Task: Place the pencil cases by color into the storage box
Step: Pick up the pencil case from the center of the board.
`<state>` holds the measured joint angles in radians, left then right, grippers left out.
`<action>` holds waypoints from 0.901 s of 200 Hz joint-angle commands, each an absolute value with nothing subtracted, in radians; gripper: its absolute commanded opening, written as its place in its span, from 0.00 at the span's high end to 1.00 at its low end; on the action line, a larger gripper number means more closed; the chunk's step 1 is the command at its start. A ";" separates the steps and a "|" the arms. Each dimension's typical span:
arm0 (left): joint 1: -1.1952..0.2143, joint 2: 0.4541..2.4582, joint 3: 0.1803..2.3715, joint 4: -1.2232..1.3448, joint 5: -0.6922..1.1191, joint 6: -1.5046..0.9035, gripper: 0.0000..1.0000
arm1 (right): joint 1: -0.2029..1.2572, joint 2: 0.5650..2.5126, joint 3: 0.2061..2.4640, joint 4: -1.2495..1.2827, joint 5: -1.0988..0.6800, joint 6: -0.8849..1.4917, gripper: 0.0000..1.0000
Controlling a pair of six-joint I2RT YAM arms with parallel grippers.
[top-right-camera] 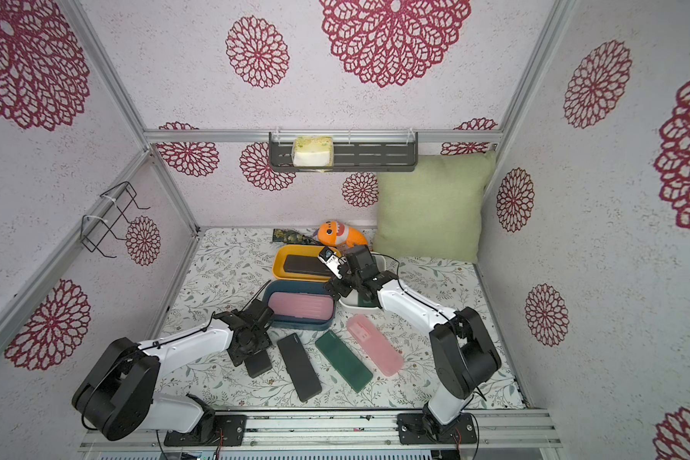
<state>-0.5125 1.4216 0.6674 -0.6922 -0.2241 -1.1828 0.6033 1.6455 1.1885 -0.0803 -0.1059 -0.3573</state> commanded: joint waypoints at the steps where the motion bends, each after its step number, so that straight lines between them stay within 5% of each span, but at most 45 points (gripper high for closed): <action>1: -0.493 1.390 0.634 -0.754 -0.237 -1.214 0.62 | 0.595 1.633 1.205 -0.086 -0.120 -0.365 0.01; 24: -0.479 1.327 0.630 -0.806 -0.254 -1.232 0.69 | 0.595 1.630 1.205 -0.087 -0.124 -0.364 0.01; 94: -0.460 1.089 0.802 -1.044 -0.369 -1.198 0.69 | 0.594 1.614 1.201 -0.084 -0.138 -0.362 0.01; 134: -0.412 1.135 1.009 -1.021 -0.414 -0.901 0.67 | 0.582 1.589 1.191 -0.075 -0.144 -0.355 0.01; 180: -0.361 1.412 1.381 -0.914 -0.397 -0.433 0.64 | 0.548 1.550 1.174 -0.063 -0.150 -0.335 0.01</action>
